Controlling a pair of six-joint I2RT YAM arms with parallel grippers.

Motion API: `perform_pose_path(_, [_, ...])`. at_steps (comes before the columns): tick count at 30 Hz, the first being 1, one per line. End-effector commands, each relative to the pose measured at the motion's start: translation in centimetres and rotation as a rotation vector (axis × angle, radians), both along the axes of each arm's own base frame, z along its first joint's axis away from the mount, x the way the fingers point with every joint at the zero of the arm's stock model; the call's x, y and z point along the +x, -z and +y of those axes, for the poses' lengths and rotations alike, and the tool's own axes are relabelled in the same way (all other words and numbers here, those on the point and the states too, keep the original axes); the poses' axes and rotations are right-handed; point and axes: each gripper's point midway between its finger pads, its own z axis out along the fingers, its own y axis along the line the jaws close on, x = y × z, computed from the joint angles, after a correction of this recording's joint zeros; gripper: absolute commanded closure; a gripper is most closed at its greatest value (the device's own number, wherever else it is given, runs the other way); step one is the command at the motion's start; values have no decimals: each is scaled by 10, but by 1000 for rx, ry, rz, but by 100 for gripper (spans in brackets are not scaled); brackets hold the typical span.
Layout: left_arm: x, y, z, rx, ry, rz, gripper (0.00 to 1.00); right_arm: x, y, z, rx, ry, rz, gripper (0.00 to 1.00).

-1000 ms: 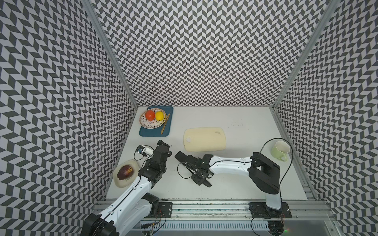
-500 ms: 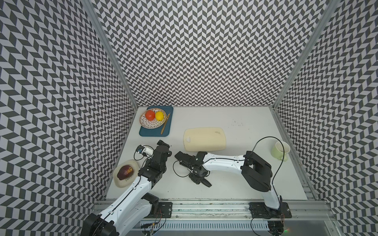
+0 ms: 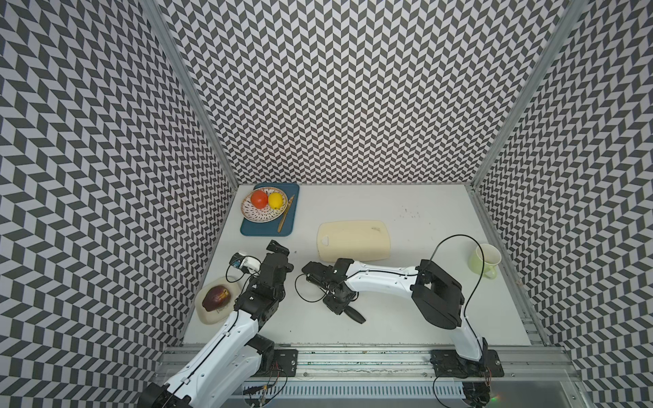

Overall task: Align the knife with the edge of the cutting board
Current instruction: Pick up the knife at the center of the board.

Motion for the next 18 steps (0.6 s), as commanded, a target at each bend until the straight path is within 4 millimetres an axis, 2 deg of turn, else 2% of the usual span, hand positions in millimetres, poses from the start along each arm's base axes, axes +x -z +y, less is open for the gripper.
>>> perform_pose_path(1, [-5,5,4,11,-20,7,0,16,-15,16,66,1,-59,55])
perform_pose_path(6, [-5,6,4,16,-24,15,0,9,-2,10,40,-3,-21,56])
perform_pose_path(10, [-5,6,5,17,-27,17,0,2,-5,1,49,4,-13,55])
perform_pose_path(18, [-6,7,5,18,-30,20,0,-15,4,-7,33,-2,37,56])
